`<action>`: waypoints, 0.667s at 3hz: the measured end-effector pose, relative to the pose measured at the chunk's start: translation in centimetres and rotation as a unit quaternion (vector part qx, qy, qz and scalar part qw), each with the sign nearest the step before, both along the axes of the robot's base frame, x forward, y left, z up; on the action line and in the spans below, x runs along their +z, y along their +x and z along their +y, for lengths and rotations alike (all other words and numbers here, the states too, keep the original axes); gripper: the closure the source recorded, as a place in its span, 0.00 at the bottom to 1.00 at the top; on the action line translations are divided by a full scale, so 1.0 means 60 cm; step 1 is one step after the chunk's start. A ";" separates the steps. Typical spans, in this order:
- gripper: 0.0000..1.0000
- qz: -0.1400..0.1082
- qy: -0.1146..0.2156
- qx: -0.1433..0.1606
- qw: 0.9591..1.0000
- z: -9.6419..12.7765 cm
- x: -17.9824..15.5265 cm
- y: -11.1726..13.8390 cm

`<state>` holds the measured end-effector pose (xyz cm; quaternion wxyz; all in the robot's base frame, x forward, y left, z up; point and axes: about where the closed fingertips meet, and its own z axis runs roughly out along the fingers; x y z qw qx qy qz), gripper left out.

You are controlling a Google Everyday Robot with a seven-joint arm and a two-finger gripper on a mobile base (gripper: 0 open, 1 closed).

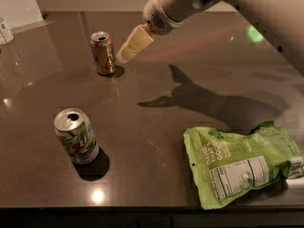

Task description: Knock orange can over

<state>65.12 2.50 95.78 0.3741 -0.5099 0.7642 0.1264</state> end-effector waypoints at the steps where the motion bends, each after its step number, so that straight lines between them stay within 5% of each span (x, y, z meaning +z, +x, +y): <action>1: 0.00 0.006 0.020 -0.004 1.000 0.049 -0.024 0.031; 2: 0.00 0.011 0.039 -0.008 0.999 0.086 -0.044 0.057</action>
Offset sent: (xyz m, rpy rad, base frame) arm 0.0546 0.0748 -0.0392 0.1291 0.0303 -0.0316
